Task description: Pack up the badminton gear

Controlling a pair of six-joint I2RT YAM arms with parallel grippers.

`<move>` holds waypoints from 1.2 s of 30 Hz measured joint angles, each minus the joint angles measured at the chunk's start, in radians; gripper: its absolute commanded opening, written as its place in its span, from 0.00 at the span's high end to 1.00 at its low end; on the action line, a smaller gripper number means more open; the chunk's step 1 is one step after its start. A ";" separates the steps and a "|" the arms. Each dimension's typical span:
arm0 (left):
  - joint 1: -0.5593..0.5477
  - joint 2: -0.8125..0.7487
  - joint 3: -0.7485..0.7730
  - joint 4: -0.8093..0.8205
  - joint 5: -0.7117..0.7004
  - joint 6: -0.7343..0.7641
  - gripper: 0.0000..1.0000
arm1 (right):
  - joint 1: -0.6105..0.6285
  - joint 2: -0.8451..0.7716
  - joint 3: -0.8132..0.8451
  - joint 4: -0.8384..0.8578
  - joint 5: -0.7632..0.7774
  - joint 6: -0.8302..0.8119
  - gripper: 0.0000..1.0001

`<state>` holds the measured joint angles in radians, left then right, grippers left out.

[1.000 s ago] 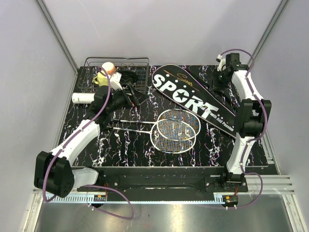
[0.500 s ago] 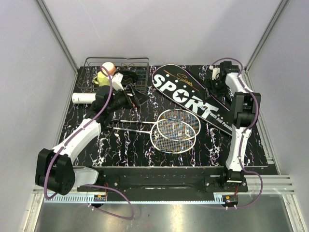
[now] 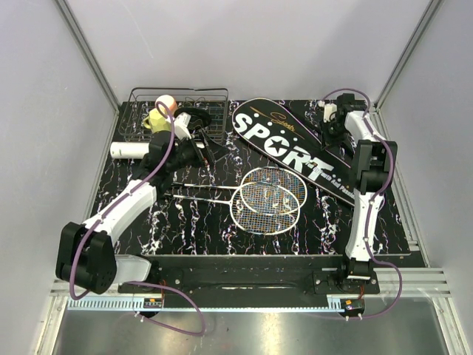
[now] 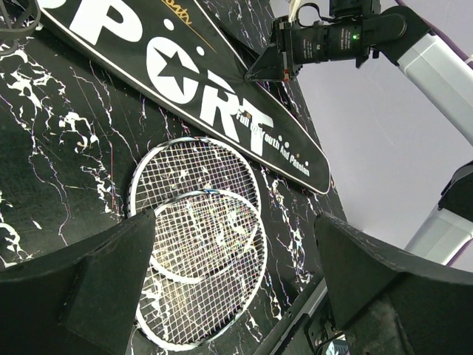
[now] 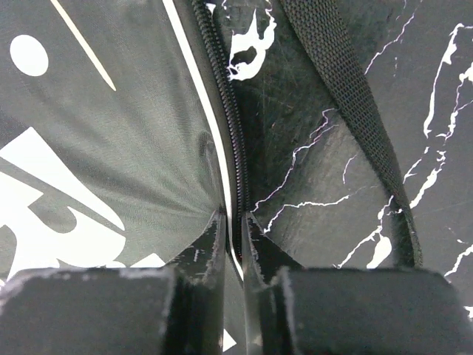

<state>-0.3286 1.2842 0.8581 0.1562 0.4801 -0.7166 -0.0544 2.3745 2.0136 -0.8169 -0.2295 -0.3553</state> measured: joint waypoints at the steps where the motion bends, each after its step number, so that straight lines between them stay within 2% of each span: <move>1: 0.000 0.003 0.000 0.000 0.000 0.000 0.08 | -0.001 0.000 0.002 -0.002 0.000 -0.002 1.00; 9: -0.011 0.012 0.000 -0.006 -0.005 0.010 0.08 | 0.011 -0.033 -0.007 0.032 0.075 0.001 1.00; 11: -0.014 0.014 0.010 -0.021 -0.009 0.016 0.11 | 0.014 -0.071 -0.022 0.042 0.090 0.013 1.00; 18: -0.039 0.023 0.098 -0.116 -0.026 0.039 0.15 | 0.058 -0.340 -0.067 0.052 0.138 0.107 1.00; 23: -0.070 0.035 0.202 -0.201 -0.027 0.011 0.17 | 0.215 -0.549 -0.113 0.062 0.230 0.206 1.00; 26: -0.086 0.035 0.244 -0.230 -0.031 -0.027 0.18 | 0.335 -0.652 -0.227 0.089 0.286 0.275 1.00; 30: -0.098 0.055 0.266 -0.243 -0.048 -0.092 0.18 | 0.496 -0.770 -0.522 0.178 0.361 0.365 1.00; 36: -0.121 0.205 0.287 -0.250 -0.068 -0.169 0.18 | 0.613 -0.853 -0.848 0.307 0.394 0.479 1.00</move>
<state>-0.4492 1.4891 1.1450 -0.0937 0.4118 -0.8856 0.5587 1.5219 1.1660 -0.5102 0.1650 0.1238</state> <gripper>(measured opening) 0.823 0.021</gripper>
